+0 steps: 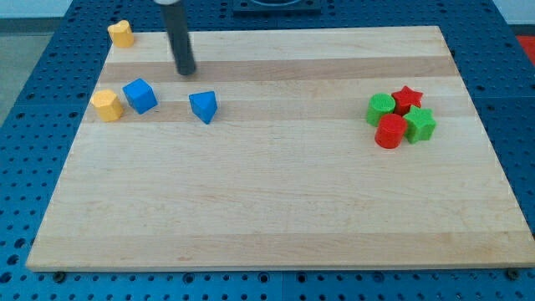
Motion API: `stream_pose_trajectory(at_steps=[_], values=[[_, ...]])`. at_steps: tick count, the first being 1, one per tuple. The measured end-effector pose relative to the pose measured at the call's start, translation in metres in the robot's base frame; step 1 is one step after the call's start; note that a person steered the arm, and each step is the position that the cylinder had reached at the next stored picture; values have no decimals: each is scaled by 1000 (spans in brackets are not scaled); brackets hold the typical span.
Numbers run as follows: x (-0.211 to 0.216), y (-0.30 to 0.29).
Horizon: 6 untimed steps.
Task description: Go near the yellow hexagon
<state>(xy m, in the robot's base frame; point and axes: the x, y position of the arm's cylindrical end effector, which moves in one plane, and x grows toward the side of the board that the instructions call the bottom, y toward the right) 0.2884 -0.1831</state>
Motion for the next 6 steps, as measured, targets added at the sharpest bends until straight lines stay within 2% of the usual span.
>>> stream_pose_trajectory(at_steps=[1, 2, 4, 6], values=[[0, -93], [1, -121], [15, -122], [78, -122]])
